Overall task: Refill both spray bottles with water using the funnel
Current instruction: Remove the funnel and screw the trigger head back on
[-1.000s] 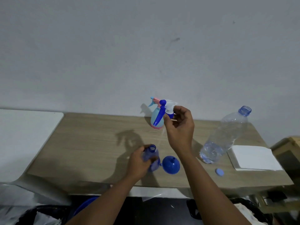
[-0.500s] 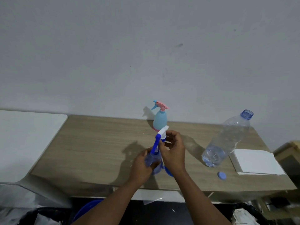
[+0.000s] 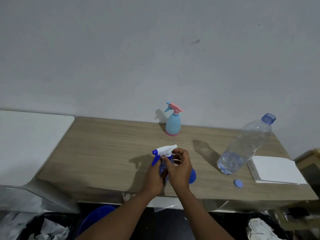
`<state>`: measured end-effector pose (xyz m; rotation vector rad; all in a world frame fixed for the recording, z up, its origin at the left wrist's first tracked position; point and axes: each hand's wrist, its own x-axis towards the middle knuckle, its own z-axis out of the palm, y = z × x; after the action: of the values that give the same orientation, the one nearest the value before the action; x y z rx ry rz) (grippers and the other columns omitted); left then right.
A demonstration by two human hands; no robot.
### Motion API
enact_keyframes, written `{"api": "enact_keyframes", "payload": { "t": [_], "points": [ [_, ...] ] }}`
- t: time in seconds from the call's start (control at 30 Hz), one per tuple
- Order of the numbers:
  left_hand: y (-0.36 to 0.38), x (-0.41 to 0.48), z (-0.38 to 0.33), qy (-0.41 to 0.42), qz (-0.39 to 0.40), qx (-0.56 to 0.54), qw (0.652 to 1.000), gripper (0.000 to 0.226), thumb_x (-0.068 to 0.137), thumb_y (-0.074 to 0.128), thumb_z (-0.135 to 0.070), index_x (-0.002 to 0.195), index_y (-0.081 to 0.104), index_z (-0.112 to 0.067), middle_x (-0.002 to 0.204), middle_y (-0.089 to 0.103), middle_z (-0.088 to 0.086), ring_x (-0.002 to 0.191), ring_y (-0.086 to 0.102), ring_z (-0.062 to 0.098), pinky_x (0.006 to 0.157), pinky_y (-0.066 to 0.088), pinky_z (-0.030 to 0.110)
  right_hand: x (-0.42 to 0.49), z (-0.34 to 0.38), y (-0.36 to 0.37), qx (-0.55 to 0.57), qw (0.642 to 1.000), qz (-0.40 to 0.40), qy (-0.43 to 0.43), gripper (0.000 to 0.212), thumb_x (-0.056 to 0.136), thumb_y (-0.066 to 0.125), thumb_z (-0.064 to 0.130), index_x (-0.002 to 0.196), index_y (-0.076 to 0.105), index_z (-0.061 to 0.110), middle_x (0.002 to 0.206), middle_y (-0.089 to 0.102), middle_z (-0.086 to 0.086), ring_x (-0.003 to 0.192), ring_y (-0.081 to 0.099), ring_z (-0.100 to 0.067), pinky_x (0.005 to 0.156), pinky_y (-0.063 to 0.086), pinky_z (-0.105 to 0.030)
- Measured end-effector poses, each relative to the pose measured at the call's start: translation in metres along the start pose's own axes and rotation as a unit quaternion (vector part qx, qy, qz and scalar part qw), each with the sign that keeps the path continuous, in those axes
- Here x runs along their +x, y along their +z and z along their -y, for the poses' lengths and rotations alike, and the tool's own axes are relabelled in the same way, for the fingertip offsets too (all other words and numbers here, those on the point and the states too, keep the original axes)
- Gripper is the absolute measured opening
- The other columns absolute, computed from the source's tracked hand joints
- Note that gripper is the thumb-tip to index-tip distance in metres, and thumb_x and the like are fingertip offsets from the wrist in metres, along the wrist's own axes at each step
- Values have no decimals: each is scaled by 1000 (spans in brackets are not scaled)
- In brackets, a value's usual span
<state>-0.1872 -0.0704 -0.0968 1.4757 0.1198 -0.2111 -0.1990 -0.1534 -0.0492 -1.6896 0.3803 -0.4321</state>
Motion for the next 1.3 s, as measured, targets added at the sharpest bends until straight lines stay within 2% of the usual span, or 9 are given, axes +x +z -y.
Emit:
{"api": "enact_keyframes", "payload": {
  "t": [0.27,0.4,0.57,0.73,0.87,0.97,1.1,1.2,1.3],
  "points": [
    [-8,-3,3,83,22,135,987,33,105,36,-28,119,63,-15,107,74,6,98,72,13,71,56,22,7,-4,3,-21,999,19,24,37,76,85,10,101,61,23,95,68,5,83,65,3,71,50,-9],
    [-12,-2,-3,70,14,112,991,31,98,53,-18,129,57,-16,124,68,6,119,63,22,100,50,38,12,-12,-7,-58,996,61,-4,35,75,86,13,104,66,15,98,66,2,88,65,-3,74,51,-14],
    [-11,-2,-8,73,63,108,989,57,90,57,7,133,48,-30,139,56,2,125,57,12,107,45,34,15,-17,-14,-35,998,58,2,40,66,92,14,97,66,12,91,70,-1,86,68,-13,78,56,-23],
    [-15,3,-7,81,58,109,989,63,87,59,14,126,48,-34,131,60,-1,119,61,8,99,49,26,14,-18,-19,-40,995,88,-12,47,70,89,16,113,70,15,104,70,2,95,68,-8,83,56,-22],
    [-12,0,-12,79,54,119,988,56,85,54,22,122,49,-20,119,61,-8,107,63,-6,90,49,15,17,-12,-13,-52,996,73,-3,34,70,89,13,95,69,24,98,68,0,88,66,-6,78,52,-18],
    [-12,-1,-15,90,38,142,985,49,85,55,21,119,50,-14,110,60,-11,102,62,-9,82,47,7,18,-16,-16,-30,998,53,22,43,61,95,15,92,65,14,91,71,-2,86,69,-14,76,55,-22],
    [-13,-2,-21,81,45,139,986,44,88,58,16,121,51,-11,110,61,-8,95,63,-13,79,47,7,14,-13,-18,-54,996,75,-14,40,71,89,16,107,71,22,101,68,2,93,68,-8,81,54,-20],
    [-15,3,-24,96,30,149,984,41,90,56,14,126,50,-6,113,59,-7,96,62,-1,81,47,11,18,-3,-6,-78,994,66,-31,33,77,84,14,89,63,37,94,64,2,88,64,-9,78,50,-20],
    [-13,2,-23,97,27,141,985,34,92,49,16,119,52,-4,105,64,-7,89,67,0,72,52,13,18,-1,0,-64,997,31,13,32,71,89,16,84,60,20,87,66,-1,78,63,-8,74,49,-22]
  ]
}}
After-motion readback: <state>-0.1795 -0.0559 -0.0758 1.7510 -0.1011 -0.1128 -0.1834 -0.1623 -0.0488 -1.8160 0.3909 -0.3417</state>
